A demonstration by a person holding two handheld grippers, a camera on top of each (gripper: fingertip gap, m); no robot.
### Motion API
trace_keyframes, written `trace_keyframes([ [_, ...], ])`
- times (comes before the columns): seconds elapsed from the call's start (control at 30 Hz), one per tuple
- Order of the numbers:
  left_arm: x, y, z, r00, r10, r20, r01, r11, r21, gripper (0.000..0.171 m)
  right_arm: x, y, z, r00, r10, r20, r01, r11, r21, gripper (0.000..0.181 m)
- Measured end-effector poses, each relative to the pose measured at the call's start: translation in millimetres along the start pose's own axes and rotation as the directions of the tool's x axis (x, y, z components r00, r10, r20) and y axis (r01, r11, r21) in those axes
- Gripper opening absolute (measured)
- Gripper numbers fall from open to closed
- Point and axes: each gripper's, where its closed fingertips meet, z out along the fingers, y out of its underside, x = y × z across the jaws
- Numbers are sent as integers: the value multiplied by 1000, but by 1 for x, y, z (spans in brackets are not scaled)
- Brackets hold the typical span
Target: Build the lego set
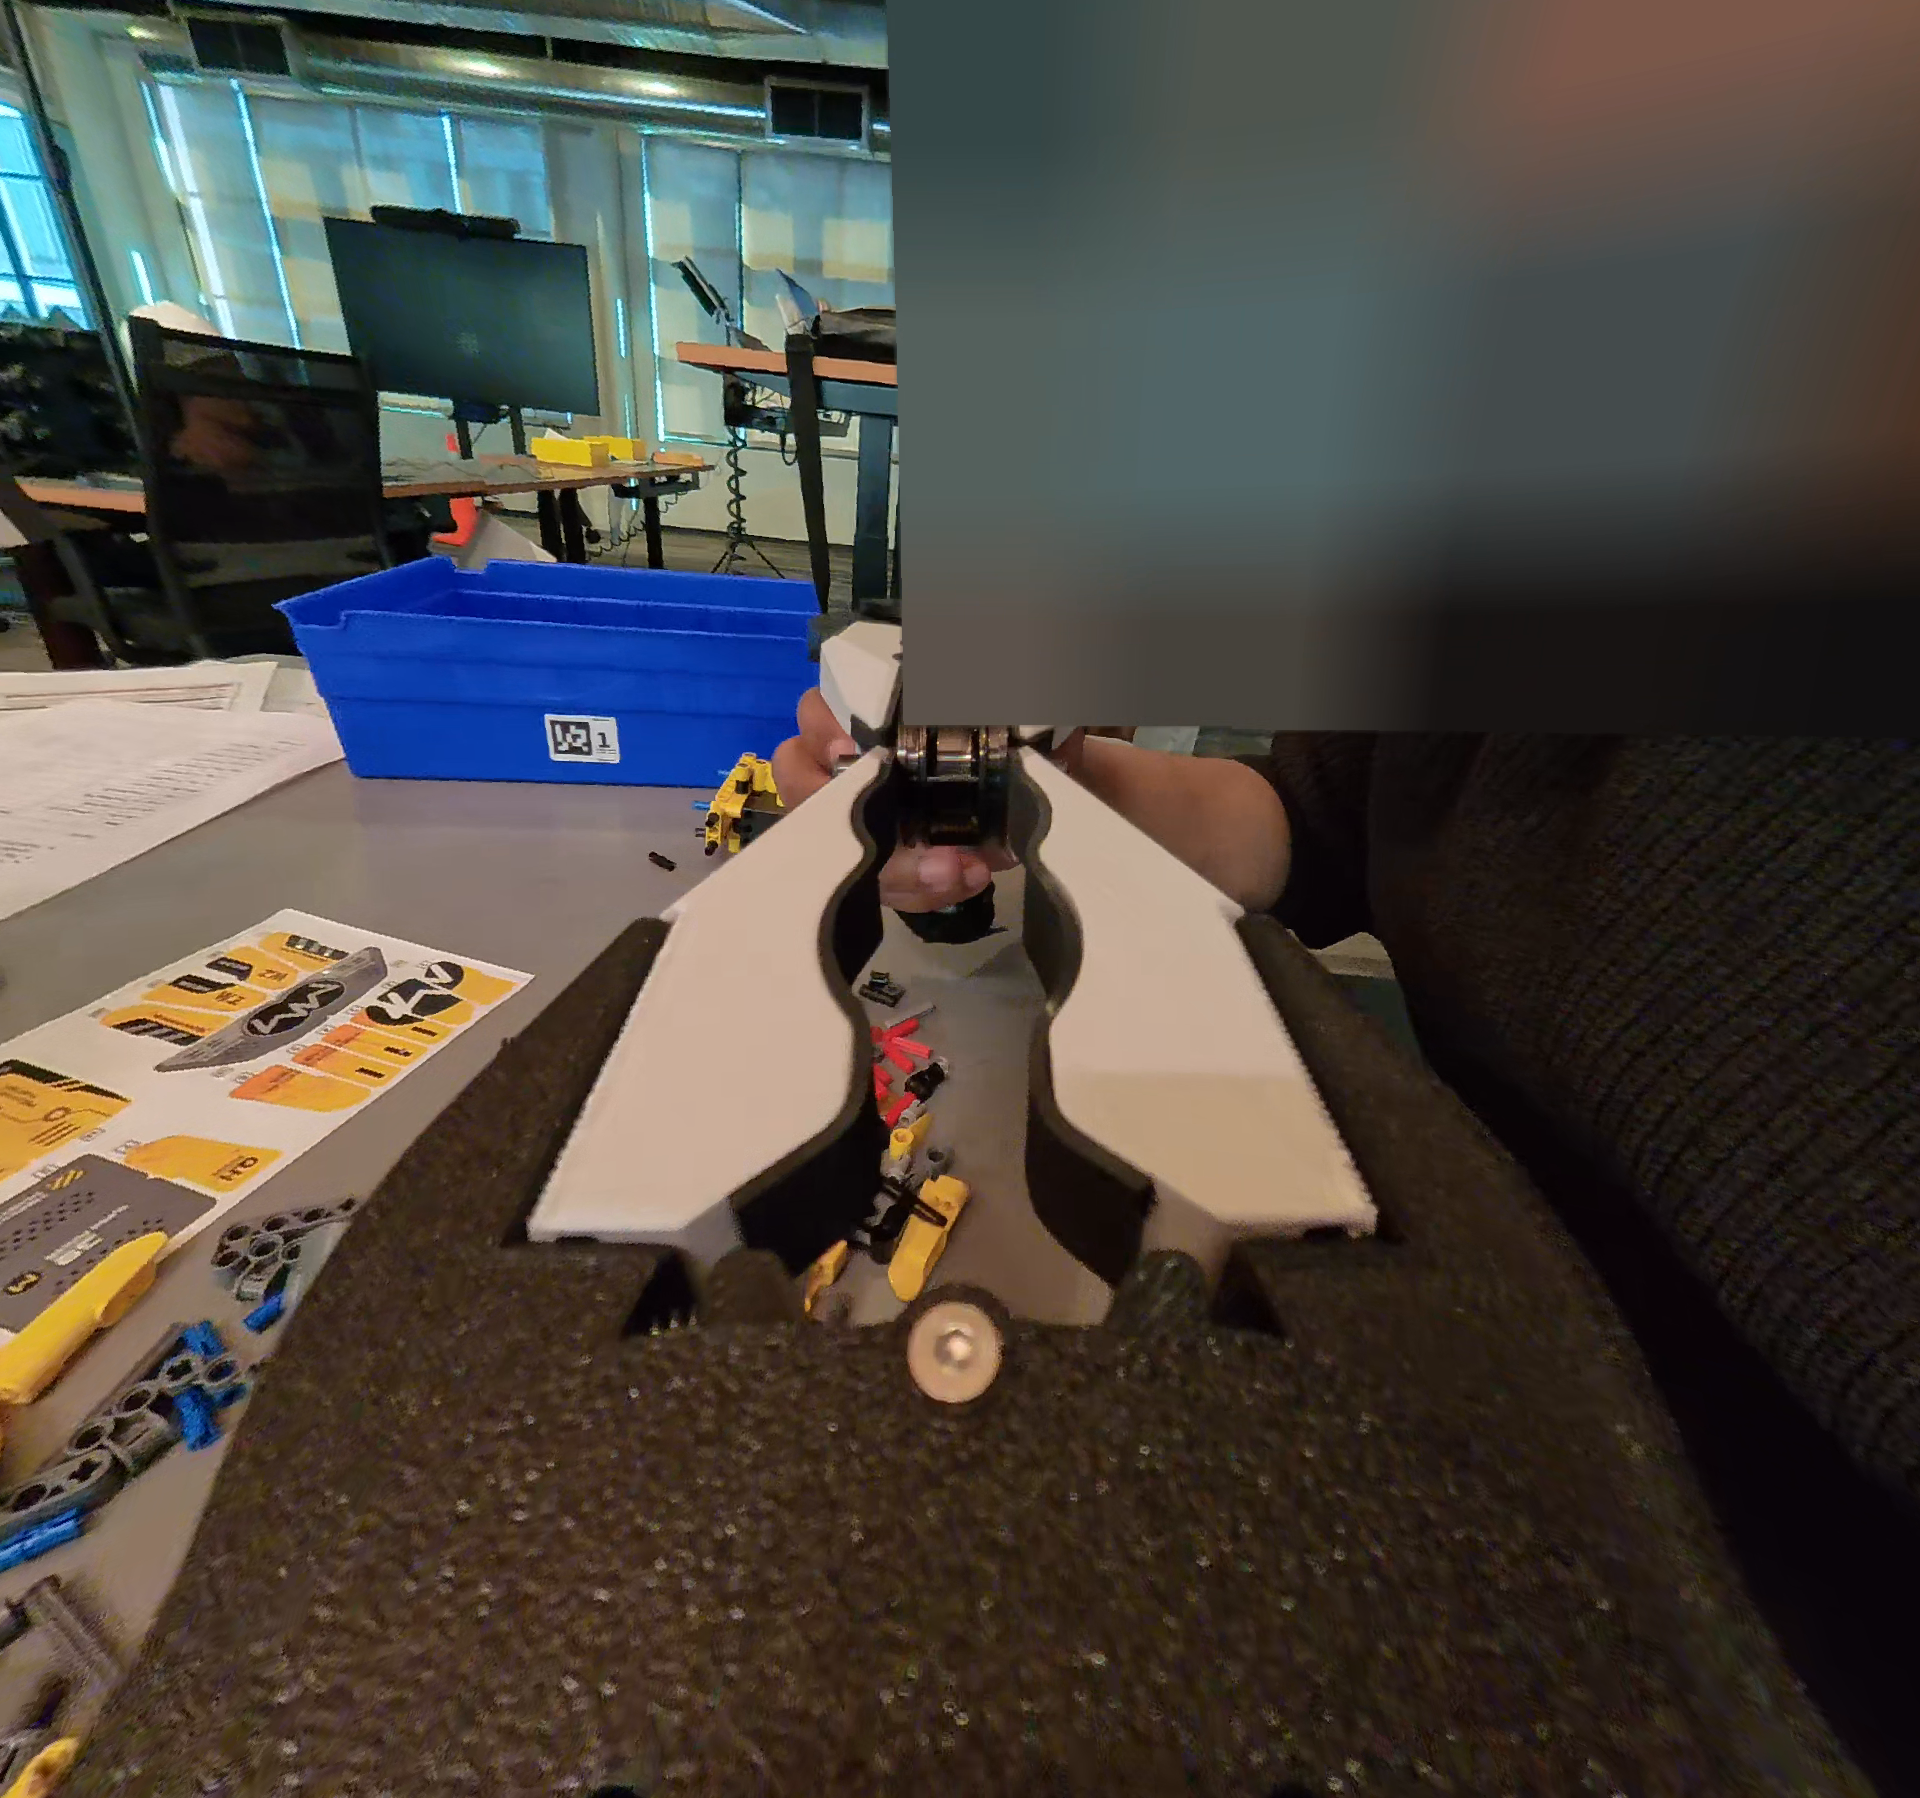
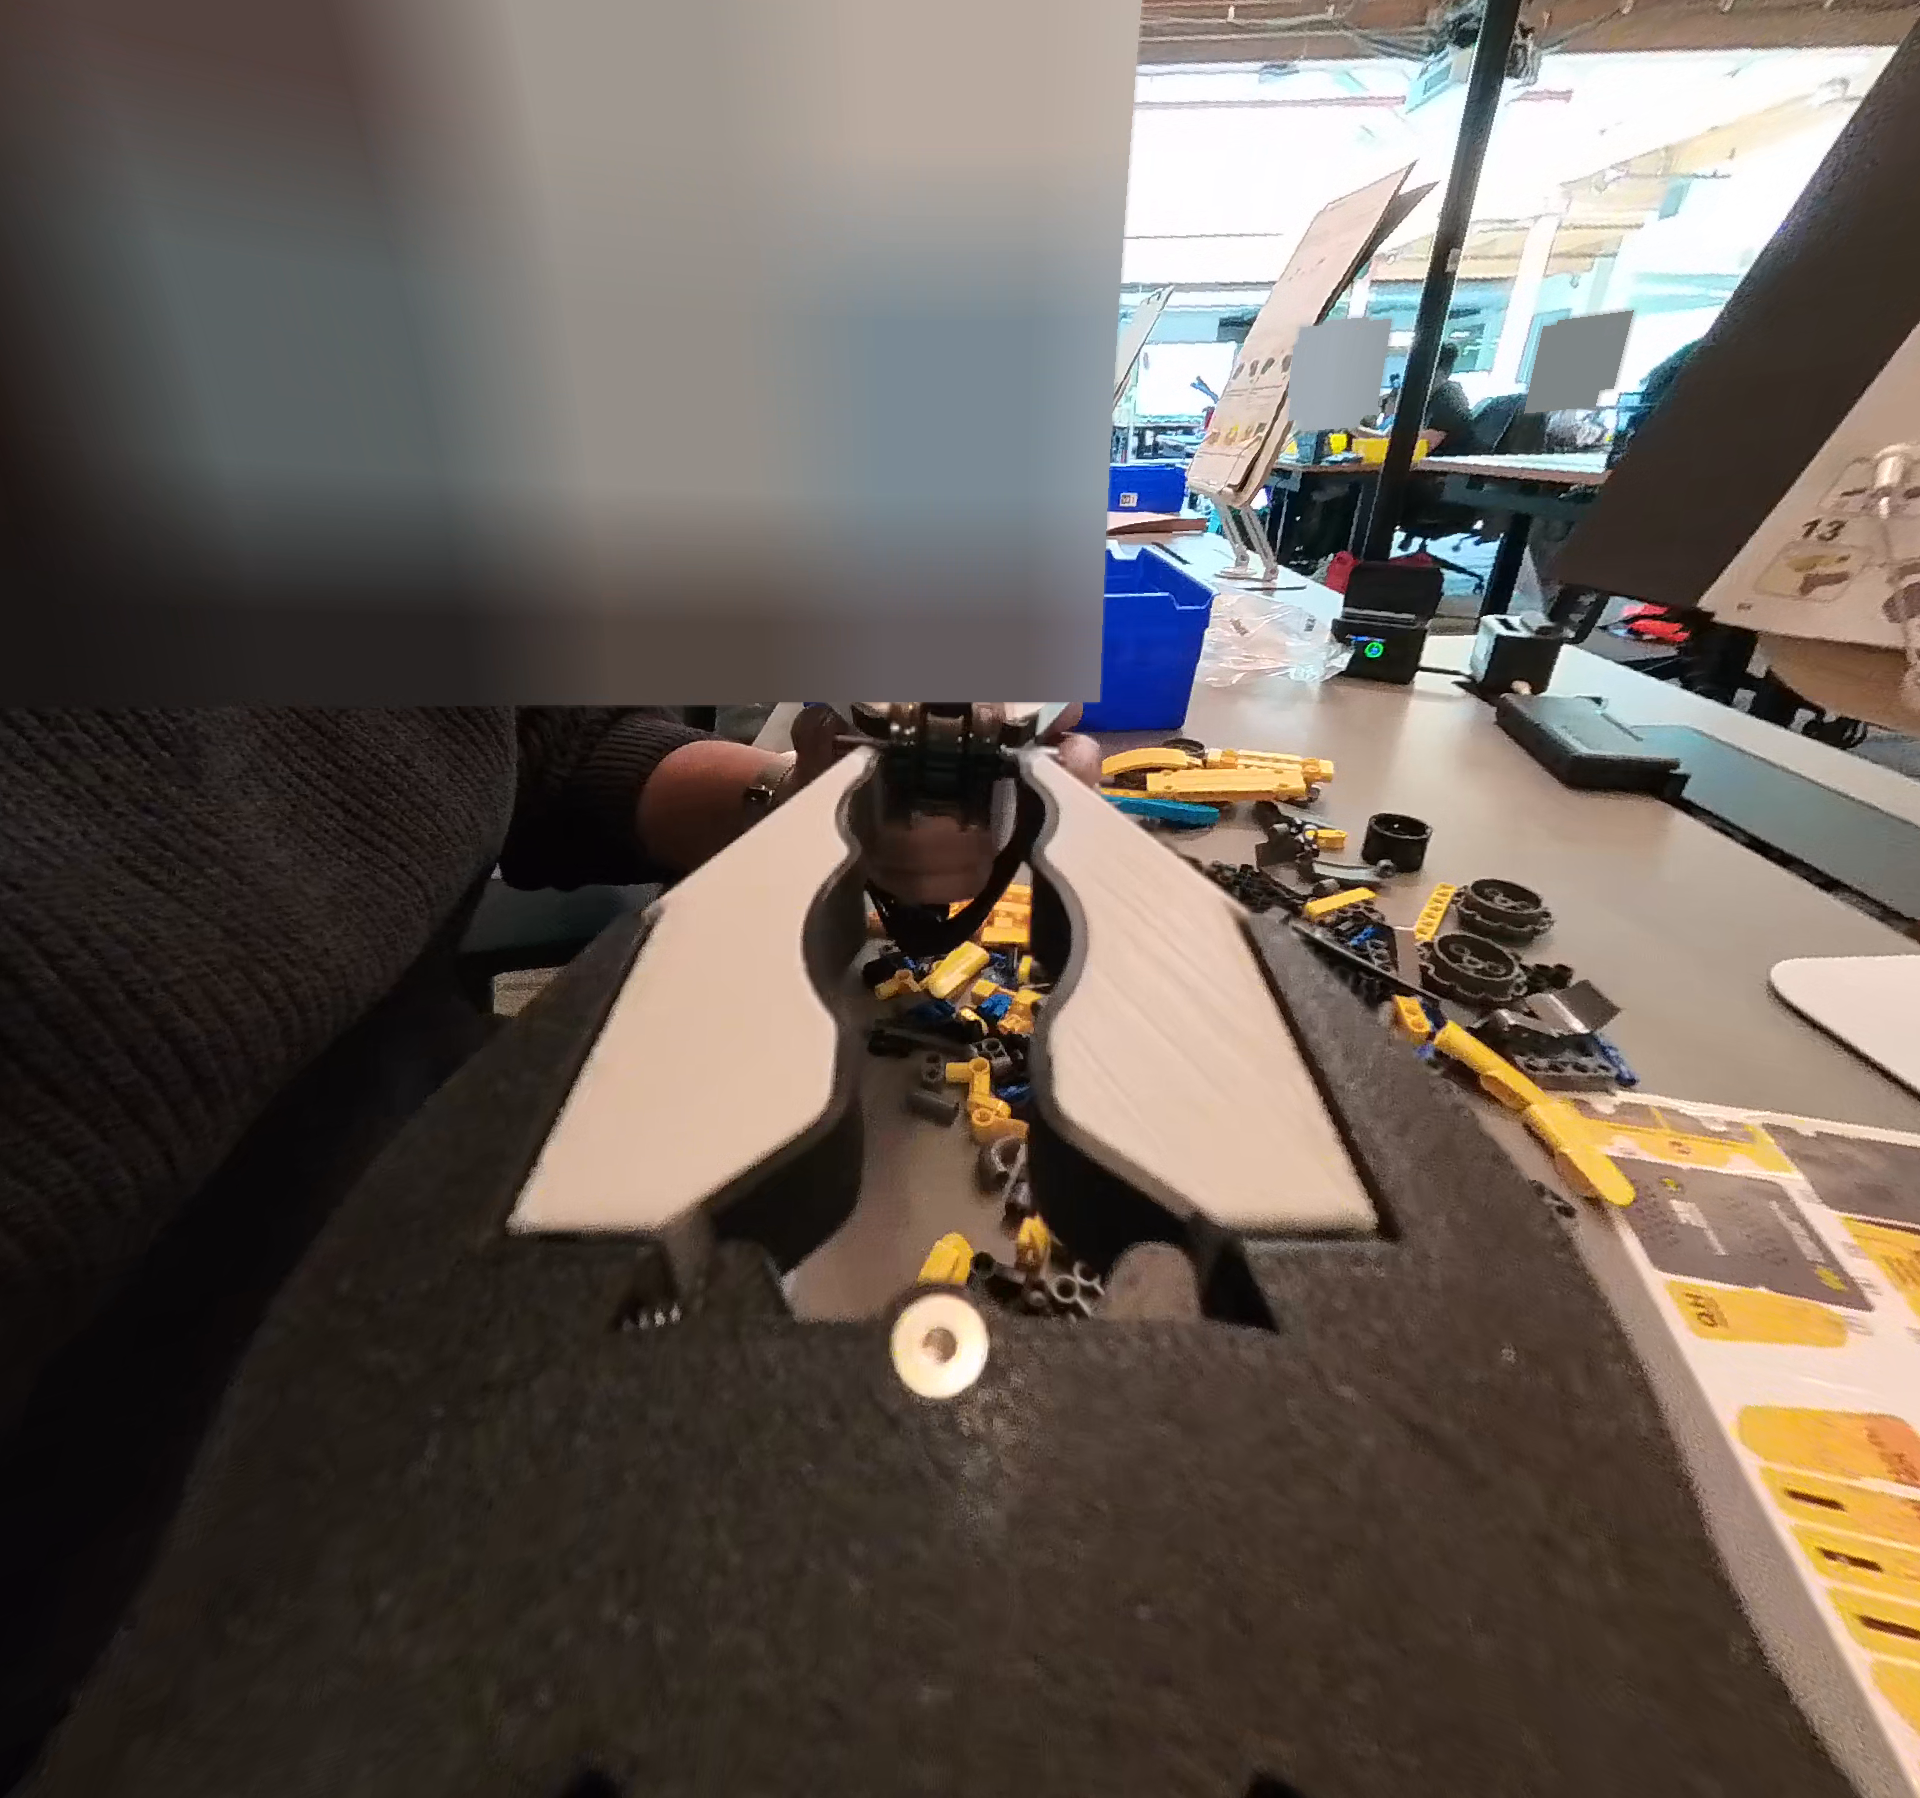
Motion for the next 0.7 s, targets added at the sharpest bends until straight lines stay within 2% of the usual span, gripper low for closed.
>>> trace_keyframes([
  [0.27,1,2,1,1000,-4,-9,4,1000,-3,20,-1,1,2,1000,-28,-7,28,1000,-11,25],
  [0.7,11,2,2,995,96,-25,-96,995,-24,19,-12,-2,2,992,-125,19,125,992,-17,21],
])
